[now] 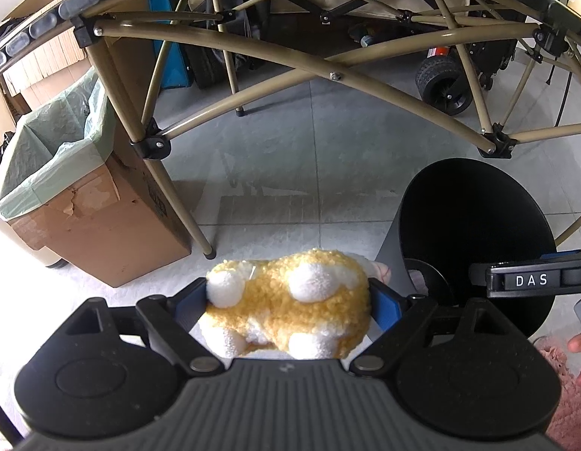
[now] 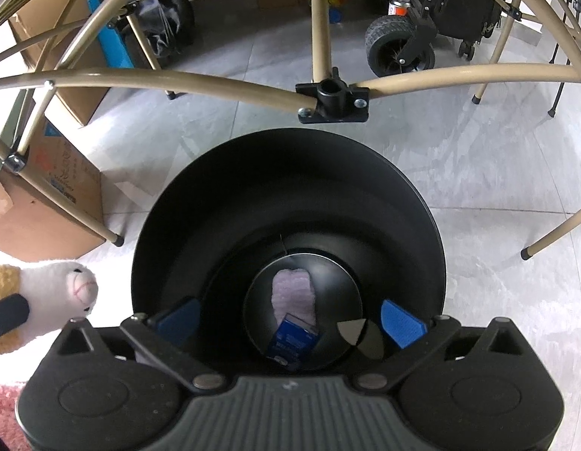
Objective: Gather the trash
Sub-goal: 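Open the right gripper to drop the blue tissue box into the bin, then move the left gripper over the bin and open it to drop the plush sheep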
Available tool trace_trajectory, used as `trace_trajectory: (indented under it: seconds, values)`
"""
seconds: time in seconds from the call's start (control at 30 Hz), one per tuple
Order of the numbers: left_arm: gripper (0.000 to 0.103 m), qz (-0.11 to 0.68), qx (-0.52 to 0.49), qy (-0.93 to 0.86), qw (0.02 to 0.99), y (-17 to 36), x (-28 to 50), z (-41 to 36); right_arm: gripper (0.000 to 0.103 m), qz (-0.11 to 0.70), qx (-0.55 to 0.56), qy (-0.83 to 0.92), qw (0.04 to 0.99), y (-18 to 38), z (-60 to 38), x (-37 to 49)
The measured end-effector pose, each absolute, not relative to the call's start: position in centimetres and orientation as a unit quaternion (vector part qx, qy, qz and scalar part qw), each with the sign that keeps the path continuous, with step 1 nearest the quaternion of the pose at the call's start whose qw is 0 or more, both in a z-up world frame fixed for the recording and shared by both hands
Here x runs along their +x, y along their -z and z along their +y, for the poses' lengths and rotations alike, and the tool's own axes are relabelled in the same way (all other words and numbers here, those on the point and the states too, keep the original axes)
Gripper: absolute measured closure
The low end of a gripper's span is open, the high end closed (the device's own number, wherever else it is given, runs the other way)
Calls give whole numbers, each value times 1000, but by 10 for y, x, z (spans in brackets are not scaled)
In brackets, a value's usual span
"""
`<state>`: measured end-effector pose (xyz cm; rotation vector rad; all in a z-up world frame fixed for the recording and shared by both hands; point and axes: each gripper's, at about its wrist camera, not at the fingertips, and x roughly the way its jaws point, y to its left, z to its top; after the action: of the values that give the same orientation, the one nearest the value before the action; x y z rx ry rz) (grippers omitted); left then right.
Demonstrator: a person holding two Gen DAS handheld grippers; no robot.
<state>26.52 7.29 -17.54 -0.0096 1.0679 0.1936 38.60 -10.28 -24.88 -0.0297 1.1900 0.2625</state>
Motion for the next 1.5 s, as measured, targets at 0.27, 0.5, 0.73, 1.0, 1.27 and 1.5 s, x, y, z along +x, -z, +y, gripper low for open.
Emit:
trace_trajectory:
  seconds: [0.27, 0.5, 0.73, 1.0, 1.27, 1.5]
  values:
    - [15, 497, -2, -89, 863, 170, 265, 71, 0, 552, -17, -127, 824, 239, -108, 378]
    - [15, 489, -3, -88, 868, 164, 264, 69, 0, 546, -12, -126, 828, 228, -115, 371]
    - [14, 473, -4, -86, 877, 154, 263, 64, 0, 532, -9, -129, 837, 213, -121, 362]
    - [14, 450, -6, -64, 891, 137, 267, 44, 0, 511, -6, -122, 851, 192, -137, 353]
    - [14, 448, -6, -37, 893, 131, 274, 15, 0, 486, 17, -99, 868, 167, -170, 344]
    - [14, 456, 2, -9, 890, 136, 279, -19, 0, 458, 52, -59, 885, 144, -217, 336]
